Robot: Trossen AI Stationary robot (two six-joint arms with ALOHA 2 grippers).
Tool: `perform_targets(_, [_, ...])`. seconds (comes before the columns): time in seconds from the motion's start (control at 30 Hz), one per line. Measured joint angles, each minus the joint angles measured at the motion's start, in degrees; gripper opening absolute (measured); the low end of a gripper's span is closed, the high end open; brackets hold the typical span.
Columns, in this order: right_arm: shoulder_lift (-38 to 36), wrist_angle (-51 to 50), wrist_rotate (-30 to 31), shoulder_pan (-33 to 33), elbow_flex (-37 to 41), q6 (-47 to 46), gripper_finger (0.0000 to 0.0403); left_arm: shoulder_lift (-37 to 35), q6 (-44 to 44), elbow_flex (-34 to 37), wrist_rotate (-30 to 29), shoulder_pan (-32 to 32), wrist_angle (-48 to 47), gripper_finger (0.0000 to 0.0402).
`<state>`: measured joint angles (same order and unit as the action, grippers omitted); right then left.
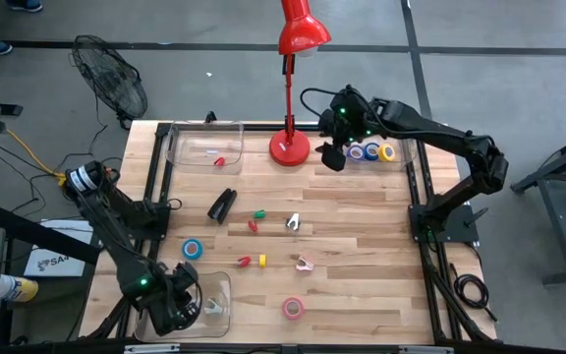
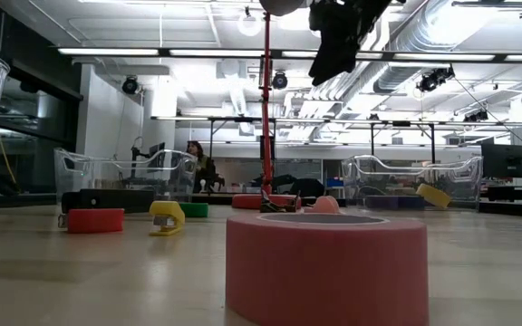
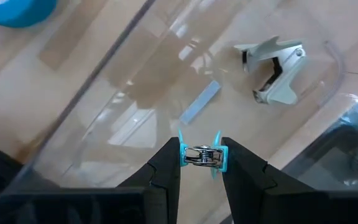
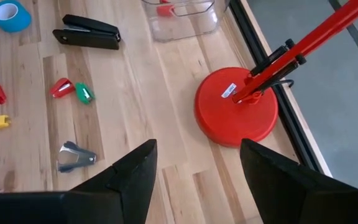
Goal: Pick and place Stapler, Stapler remover, tape
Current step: Put the light blue stapler remover into the bottom transparent bin, then put the black stapler into the top left transparent bin
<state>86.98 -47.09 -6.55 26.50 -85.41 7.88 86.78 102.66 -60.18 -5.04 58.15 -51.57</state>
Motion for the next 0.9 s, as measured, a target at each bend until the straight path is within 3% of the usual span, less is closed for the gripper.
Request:
perform_targets(0.33, [0.0,-1.16,-0.02,0.0,0.0,0.96,0.0222,0.0,3.06,2.58,4.09,-0.01,4.1,0.009])
perform_targets(0.6, [0.0,-1.61,-0.13,0.0,0.0,1.31,0.0222,0.0,4.38,2.09,4.5,-0.02,3.7,0.0258])
perform_targets(0.7, [0.0,-1.68,-0.26,0.0,0.0,1.55,0.0222,0.0,4.4,1.21,4.48,-0.02,3.52,0.0279])
perform_targets(0.9, [0.0,-1.73,-0.94,0.0,0.0,3.36,0.0222,-1.55,5.03,-2.11,3.64,-0.04,0.95,0.0285])
